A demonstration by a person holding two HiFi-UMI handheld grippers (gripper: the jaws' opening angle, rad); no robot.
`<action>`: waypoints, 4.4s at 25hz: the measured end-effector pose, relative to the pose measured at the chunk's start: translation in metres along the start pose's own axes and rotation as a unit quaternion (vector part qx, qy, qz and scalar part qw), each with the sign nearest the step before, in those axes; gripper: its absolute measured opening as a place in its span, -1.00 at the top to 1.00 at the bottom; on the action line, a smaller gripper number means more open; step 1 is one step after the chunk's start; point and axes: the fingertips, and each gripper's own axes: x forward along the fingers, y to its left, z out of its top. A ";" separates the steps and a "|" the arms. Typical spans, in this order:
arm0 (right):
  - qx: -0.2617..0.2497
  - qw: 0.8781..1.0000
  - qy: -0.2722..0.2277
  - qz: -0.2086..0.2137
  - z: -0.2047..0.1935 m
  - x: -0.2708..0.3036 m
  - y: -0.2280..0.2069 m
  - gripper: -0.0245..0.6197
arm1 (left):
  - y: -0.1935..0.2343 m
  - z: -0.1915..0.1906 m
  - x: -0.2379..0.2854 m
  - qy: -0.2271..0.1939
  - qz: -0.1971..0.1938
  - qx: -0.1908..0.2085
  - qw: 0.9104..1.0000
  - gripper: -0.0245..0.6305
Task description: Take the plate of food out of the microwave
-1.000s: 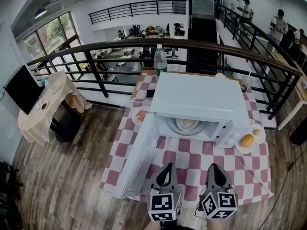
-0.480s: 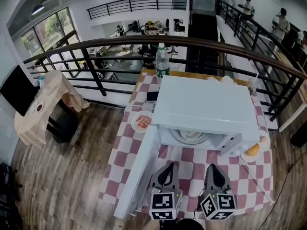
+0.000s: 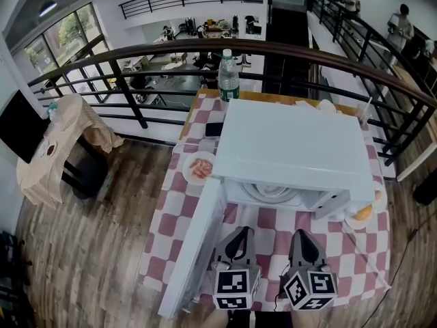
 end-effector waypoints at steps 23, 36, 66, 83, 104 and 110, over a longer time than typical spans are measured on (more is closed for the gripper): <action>0.137 0.988 0.048 0.051 -0.006 0.073 -0.029 0.95 | -0.017 -0.019 0.055 0.040 0.009 0.002 0.999 0.90; 0.397 0.912 0.092 0.052 -0.042 0.122 -0.034 0.79 | -0.008 -0.033 0.064 0.054 0.016 0.003 0.998 0.90; 0.549 0.830 0.098 -0.010 -0.076 0.168 -0.047 0.61 | 0.009 -0.042 0.068 0.053 0.036 -0.012 0.998 0.90; 0.551 0.828 0.097 -0.040 -0.073 0.181 -0.049 0.62 | 0.017 -0.045 0.067 0.054 0.052 -0.023 0.997 0.90; 0.556 0.825 0.099 -0.028 -0.080 0.153 -0.046 0.88 | 0.009 -0.048 0.065 0.055 0.047 -0.039 0.997 0.90; 0.550 0.829 0.096 -0.034 -0.081 0.137 -0.052 0.88 | 0.003 -0.057 0.068 0.063 0.033 -0.095 0.993 0.90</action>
